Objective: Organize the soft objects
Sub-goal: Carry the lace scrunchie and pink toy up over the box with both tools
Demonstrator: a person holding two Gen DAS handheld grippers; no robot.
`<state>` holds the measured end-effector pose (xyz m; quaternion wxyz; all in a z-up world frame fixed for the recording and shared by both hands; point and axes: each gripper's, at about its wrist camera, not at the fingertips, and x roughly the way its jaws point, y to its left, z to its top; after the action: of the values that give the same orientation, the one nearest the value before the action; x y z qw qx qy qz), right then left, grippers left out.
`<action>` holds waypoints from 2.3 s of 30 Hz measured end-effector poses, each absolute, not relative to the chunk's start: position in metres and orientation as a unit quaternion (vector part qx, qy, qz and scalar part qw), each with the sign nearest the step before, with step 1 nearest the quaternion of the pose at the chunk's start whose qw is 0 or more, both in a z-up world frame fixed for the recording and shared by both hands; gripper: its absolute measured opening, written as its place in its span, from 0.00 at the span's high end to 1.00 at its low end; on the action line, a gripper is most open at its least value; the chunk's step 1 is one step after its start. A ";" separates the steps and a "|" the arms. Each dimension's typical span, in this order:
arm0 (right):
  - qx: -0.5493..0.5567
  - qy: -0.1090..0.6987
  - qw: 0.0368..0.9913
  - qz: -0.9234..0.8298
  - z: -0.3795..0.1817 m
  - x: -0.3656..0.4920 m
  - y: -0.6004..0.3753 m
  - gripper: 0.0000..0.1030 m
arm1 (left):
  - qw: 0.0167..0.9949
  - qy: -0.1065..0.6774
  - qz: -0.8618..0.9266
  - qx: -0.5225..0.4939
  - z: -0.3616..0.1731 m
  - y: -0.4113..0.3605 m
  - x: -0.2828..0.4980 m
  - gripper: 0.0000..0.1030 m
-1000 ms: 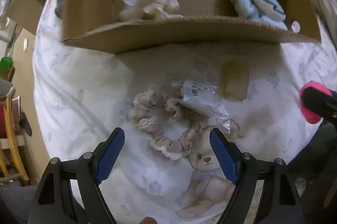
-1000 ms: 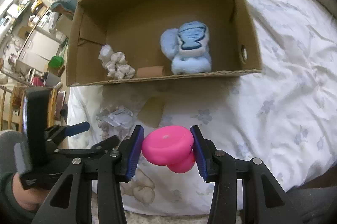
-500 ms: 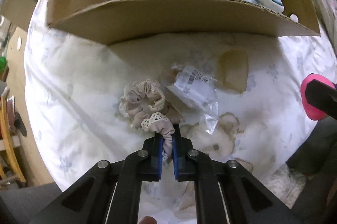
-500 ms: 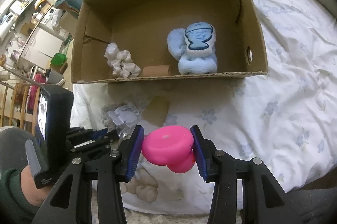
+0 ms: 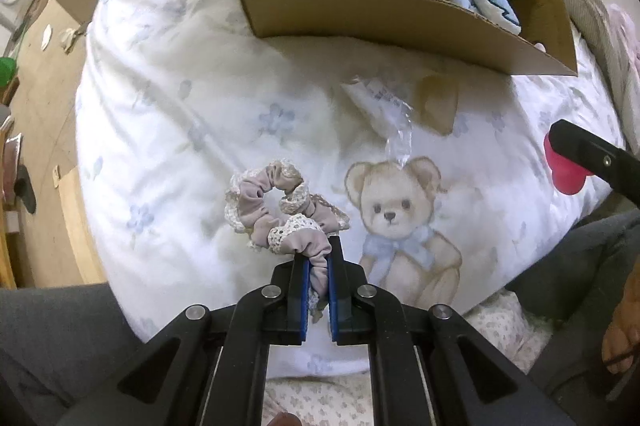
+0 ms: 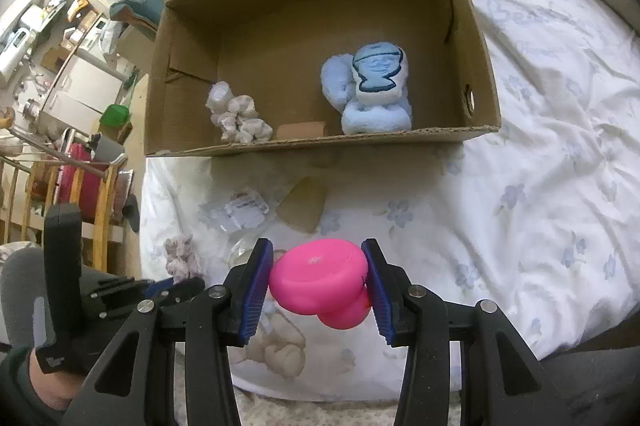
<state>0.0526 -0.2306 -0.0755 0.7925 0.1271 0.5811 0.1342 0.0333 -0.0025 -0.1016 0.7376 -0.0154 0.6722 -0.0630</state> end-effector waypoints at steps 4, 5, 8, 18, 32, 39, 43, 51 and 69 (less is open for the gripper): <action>0.129 0.576 0.795 0.139 -0.072 0.049 -0.231 0.54 | 0.757 0.650 -0.061 -0.028 -0.081 -0.014 0.031 0.93; 0.131 0.574 0.796 0.140 -0.070 0.048 -0.232 0.54 | 0.765 0.640 -0.062 -0.030 -0.074 -0.013 0.027 0.93; 0.131 0.565 0.802 0.145 -0.064 0.044 -0.234 0.54 | 0.787 0.613 -0.058 -0.029 -0.055 -0.012 0.003 0.93; 0.128 0.546 0.815 0.148 -0.049 0.038 -0.237 0.54 | 0.808 0.585 -0.040 -0.060 -0.033 -0.005 0.030 0.93; 0.188 0.515 0.822 0.156 -0.016 0.063 -0.253 0.54 | 0.850 0.521 -0.064 -0.043 0.025 -0.007 0.078 0.93; 0.205 0.484 0.834 0.168 0.006 0.087 -0.251 0.54 | 0.860 0.503 -0.074 -0.037 0.041 -0.011 0.108 0.93; 0.209 0.456 0.846 0.181 0.019 0.105 -0.253 0.54 | 0.865 0.496 -0.073 -0.031 0.045 -0.015 0.128 0.93; 0.196 0.442 0.857 0.178 0.011 0.142 -0.252 0.54 | 0.869 0.489 -0.074 -0.026 0.030 -0.028 0.161 0.93; 0.176 0.513 0.825 0.160 -0.053 0.158 -0.248 0.54 | 0.843 0.528 -0.098 -0.036 -0.029 -0.033 0.179 0.93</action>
<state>0.1583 -0.2482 -0.0531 0.8248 0.1763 0.5129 0.1597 0.1793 -0.0335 -0.0290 0.8426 -0.0358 0.5283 -0.0979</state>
